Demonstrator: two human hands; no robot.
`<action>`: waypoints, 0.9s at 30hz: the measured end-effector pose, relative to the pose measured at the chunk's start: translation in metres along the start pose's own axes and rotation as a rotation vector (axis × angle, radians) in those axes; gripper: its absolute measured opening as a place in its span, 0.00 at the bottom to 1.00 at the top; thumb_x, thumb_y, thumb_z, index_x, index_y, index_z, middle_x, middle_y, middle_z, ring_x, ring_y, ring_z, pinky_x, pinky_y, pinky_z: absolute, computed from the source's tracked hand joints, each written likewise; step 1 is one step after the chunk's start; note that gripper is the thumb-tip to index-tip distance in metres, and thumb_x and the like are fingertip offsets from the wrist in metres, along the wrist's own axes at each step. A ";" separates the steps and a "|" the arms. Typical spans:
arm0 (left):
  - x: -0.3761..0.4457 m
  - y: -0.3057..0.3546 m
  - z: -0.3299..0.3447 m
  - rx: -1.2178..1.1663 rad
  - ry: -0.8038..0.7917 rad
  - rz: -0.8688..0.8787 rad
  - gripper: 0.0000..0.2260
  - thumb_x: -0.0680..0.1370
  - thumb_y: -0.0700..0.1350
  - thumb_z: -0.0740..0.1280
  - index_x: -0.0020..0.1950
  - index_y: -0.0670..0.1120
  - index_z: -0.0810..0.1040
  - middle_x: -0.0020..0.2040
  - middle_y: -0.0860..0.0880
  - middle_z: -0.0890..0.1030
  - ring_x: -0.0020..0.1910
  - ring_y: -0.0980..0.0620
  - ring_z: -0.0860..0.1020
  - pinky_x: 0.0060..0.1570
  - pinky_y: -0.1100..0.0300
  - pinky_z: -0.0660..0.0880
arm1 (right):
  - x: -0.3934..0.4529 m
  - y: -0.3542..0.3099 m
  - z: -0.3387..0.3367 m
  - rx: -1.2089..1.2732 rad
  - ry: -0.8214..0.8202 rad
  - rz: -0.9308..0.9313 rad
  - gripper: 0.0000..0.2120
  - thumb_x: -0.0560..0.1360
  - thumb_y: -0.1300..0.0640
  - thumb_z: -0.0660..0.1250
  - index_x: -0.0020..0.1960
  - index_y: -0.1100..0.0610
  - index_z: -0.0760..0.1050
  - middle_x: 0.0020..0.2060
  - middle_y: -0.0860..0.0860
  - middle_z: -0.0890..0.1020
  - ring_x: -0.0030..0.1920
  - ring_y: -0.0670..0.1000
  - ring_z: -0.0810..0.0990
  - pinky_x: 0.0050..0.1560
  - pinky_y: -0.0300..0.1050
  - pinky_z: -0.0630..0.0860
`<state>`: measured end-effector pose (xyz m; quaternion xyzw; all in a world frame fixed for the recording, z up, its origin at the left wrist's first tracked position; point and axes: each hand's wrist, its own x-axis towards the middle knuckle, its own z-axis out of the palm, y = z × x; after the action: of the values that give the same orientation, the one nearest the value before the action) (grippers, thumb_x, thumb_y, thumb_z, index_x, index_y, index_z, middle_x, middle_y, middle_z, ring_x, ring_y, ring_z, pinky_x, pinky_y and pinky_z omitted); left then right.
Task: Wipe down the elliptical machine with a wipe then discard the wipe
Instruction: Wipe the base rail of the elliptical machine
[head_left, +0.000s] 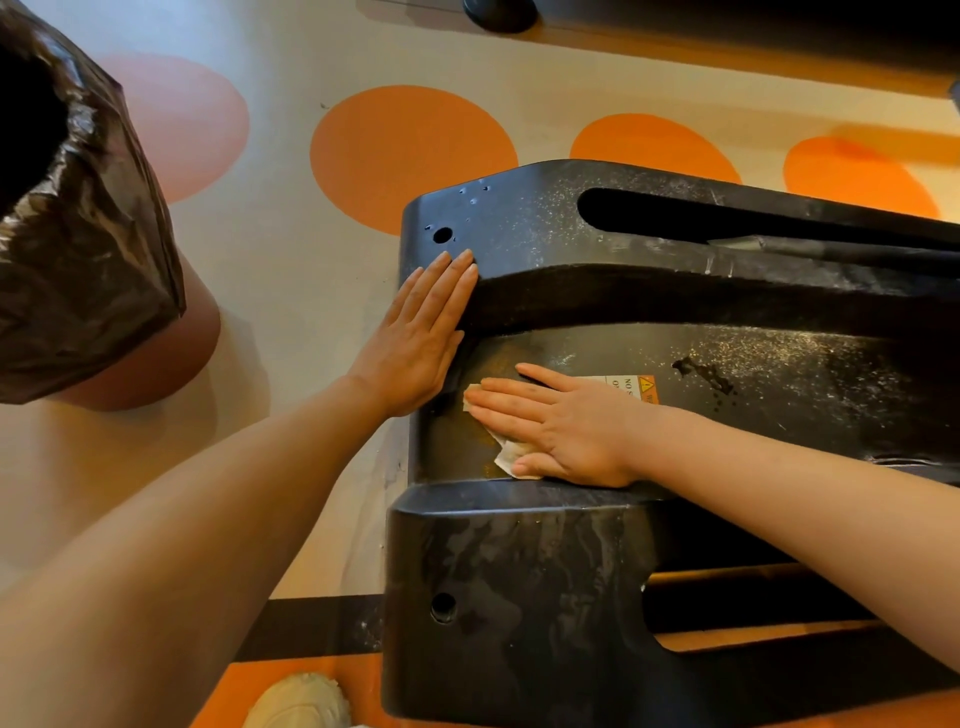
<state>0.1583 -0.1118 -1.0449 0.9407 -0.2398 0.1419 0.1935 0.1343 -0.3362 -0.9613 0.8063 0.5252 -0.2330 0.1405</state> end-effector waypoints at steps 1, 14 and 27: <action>0.000 0.000 0.000 0.002 -0.003 -0.002 0.27 0.84 0.44 0.55 0.80 0.41 0.49 0.81 0.42 0.52 0.80 0.46 0.45 0.78 0.53 0.40 | 0.003 -0.002 0.000 0.011 0.010 0.008 0.30 0.82 0.39 0.38 0.76 0.50 0.30 0.75 0.45 0.33 0.74 0.44 0.30 0.71 0.44 0.25; 0.000 0.010 0.003 0.013 0.009 -0.074 0.27 0.84 0.48 0.52 0.81 0.42 0.49 0.81 0.42 0.51 0.80 0.45 0.46 0.78 0.54 0.38 | -0.042 0.017 0.017 0.170 0.119 0.295 0.33 0.77 0.38 0.31 0.78 0.52 0.32 0.76 0.47 0.33 0.74 0.43 0.28 0.70 0.36 0.25; 0.001 0.020 0.001 0.011 0.005 -0.144 0.27 0.84 0.50 0.51 0.81 0.42 0.49 0.81 0.43 0.51 0.80 0.45 0.45 0.77 0.54 0.37 | -0.041 0.007 0.017 0.260 0.230 0.527 0.36 0.78 0.38 0.35 0.79 0.58 0.39 0.79 0.53 0.42 0.78 0.48 0.39 0.75 0.42 0.35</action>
<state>0.1495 -0.1288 -1.0400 0.9562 -0.1704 0.1312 0.1985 0.1231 -0.3788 -0.9545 0.9469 0.2766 -0.1611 0.0314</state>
